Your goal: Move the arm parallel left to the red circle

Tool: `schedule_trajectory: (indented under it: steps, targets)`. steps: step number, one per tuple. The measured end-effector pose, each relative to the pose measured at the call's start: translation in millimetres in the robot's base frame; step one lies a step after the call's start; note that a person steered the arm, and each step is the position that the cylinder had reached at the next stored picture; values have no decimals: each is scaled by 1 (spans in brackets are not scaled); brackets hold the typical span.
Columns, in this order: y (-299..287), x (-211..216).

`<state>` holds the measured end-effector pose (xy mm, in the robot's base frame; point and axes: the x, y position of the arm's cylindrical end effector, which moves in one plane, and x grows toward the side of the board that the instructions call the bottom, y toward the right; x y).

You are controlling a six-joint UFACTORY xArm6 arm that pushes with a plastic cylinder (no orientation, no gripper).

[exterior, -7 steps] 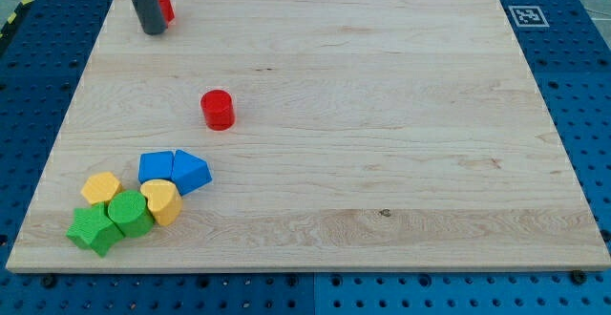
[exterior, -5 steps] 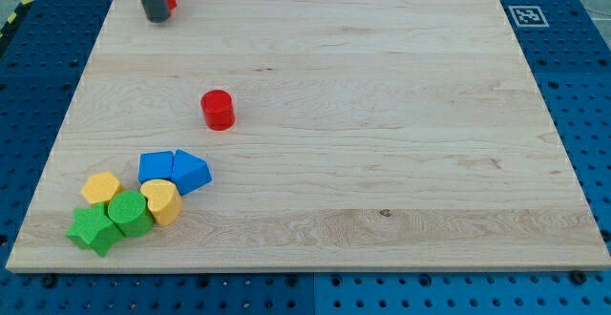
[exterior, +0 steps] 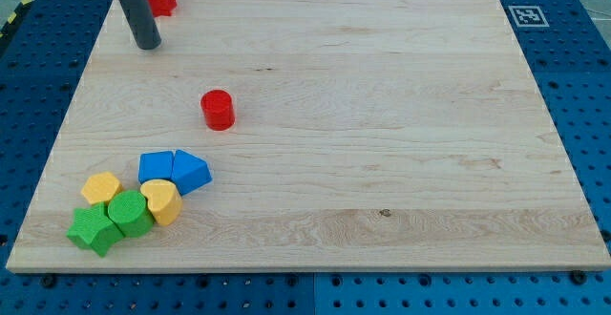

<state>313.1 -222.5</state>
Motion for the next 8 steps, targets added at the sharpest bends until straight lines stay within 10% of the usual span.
schedule_trajectory:
  steps: [8]
  targets:
    - [0,71]
